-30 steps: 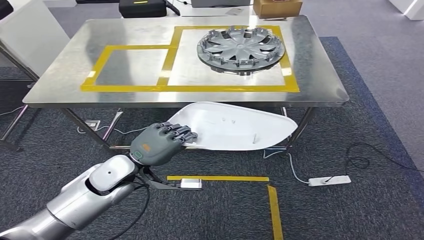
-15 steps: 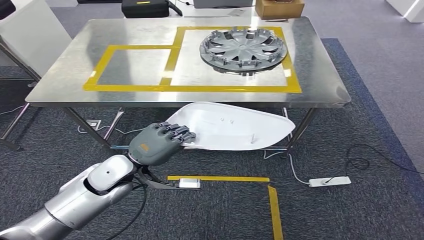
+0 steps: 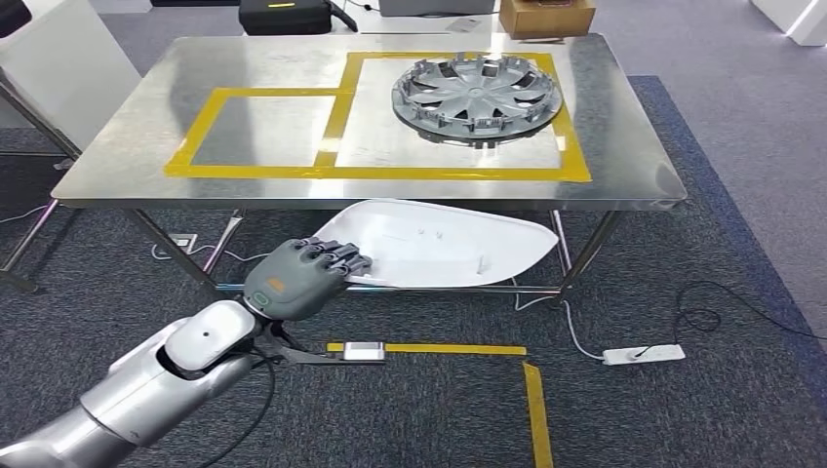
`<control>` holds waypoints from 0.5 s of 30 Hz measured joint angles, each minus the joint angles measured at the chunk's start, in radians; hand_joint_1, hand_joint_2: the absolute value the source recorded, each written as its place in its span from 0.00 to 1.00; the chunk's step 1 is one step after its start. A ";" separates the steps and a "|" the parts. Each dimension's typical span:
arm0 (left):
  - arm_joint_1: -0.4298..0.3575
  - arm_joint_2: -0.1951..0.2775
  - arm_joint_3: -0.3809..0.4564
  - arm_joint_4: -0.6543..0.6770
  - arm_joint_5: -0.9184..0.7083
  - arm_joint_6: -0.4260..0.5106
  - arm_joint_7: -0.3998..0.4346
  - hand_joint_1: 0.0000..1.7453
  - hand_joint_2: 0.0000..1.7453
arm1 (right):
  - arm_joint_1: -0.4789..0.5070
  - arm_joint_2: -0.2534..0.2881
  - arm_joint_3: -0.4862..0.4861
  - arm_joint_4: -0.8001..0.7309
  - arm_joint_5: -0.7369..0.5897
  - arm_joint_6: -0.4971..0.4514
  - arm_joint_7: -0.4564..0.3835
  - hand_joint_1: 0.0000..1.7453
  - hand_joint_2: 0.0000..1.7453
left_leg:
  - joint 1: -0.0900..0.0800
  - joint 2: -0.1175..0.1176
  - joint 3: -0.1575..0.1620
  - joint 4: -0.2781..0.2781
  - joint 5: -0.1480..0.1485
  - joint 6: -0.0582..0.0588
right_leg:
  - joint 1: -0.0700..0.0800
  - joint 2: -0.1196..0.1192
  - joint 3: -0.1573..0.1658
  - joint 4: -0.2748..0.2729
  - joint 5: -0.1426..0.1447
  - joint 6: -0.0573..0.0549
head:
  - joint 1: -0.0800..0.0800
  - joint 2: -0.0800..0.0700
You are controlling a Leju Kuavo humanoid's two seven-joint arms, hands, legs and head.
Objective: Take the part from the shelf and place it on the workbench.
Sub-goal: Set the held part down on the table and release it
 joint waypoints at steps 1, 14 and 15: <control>0.002 0.004 0.002 0.000 0.000 0.000 0.002 1.00 1.00 | -0.001 0.002 0.000 0.000 0.002 0.000 0.002 0.00 1.00 | 0.000 0.000 0.000 0.000 0.000 0.000 | 0.000 0.000 0.000 0.000 0.000 0.000 | 0.000 0.000; 0.024 0.039 0.030 0.000 -0.015 -0.001 0.017 1.00 1.00 | -0.013 0.031 0.000 -0.001 0.015 -0.002 0.012 0.00 1.00 | 0.005 0.001 0.020 -0.035 0.014 0.029 | -0.001 0.001 -0.011 0.019 -0.015 0.017 | 0.003 0.000; 0.025 0.039 0.031 0.001 -0.015 -0.001 0.018 1.00 1.00 | -0.013 0.032 0.001 -0.001 0.015 -0.002 0.012 0.00 1.00 | 0.009 0.001 0.028 -0.044 0.018 0.032 | -0.001 0.002 -0.033 0.064 -0.038 0.018 | 0.005 0.000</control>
